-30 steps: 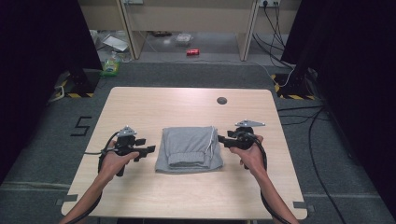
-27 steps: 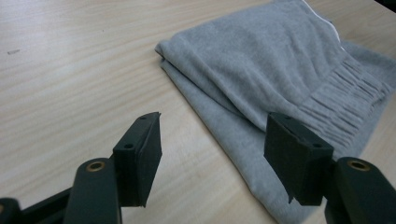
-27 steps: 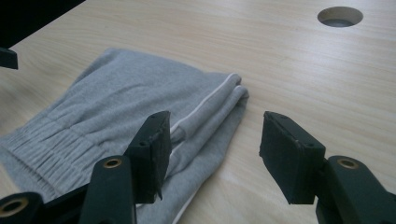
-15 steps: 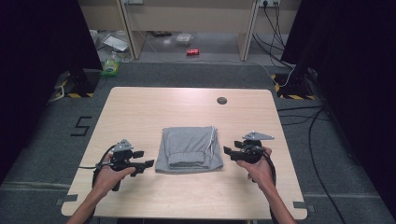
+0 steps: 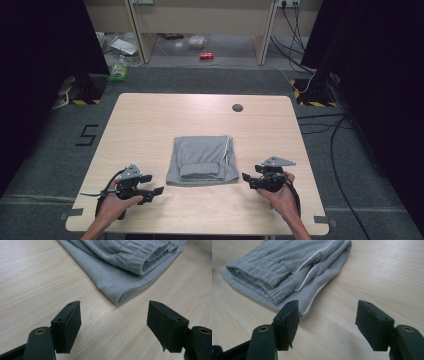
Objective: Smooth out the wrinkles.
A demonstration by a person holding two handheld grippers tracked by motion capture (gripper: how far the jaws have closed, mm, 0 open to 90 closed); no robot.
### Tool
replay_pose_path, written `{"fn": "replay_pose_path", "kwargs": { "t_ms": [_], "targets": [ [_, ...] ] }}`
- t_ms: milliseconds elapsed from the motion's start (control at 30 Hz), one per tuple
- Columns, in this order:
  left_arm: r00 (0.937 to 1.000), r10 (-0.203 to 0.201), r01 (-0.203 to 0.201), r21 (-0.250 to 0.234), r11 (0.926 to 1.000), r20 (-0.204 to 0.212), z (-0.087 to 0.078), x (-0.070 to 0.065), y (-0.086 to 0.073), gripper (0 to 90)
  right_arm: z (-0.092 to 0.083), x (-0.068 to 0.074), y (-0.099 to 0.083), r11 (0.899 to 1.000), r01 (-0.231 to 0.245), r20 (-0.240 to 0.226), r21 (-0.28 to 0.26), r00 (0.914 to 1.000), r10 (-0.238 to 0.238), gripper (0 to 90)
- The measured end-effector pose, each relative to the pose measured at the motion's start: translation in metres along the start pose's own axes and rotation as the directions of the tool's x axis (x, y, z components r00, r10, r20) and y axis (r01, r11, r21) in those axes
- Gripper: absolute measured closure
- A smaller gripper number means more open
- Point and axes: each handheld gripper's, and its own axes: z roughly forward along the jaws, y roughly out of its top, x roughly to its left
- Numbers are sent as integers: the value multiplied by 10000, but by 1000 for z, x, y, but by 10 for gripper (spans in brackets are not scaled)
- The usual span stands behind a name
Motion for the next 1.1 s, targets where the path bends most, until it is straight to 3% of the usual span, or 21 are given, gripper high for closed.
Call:
{"fn": "replay_pose_path", "kwargs": {
  "t_ms": [300,533,633,733,867,1100],
  "targets": [
    [9973,587,-578,202,9981,-453,-9,-6,-18,250,-1,16,-15,9953,699,217,671,9972,-715,305],
    [9904,1046,-1031,214,9944,-909,-10,-12,-27,230,-2,24,-25,9894,987,311,1069,9942,-1025,275],
    [9844,1344,-1318,307,9908,-1134,-8,-14,-31,213,-2,26,-28,9879,1033,409,1153,9932,-1087,260],
    [9833,1378,-1347,339,9903,-1189,-9,-15,-32,207,-2,27,-32,9848,1108,481,1340,9918,-1182,251],
    [9832,1339,-1307,341,9908,-1243,-10,-15,-33,204,2,30,-36,9738,1400,699,1790,9855,-1545,168],
    [9832,1366,-1331,363,9904,-1207,-10,-15,-33,191,2,30,-36,9713,1456,620,1880,9852,-1597,146]
  ]
}}
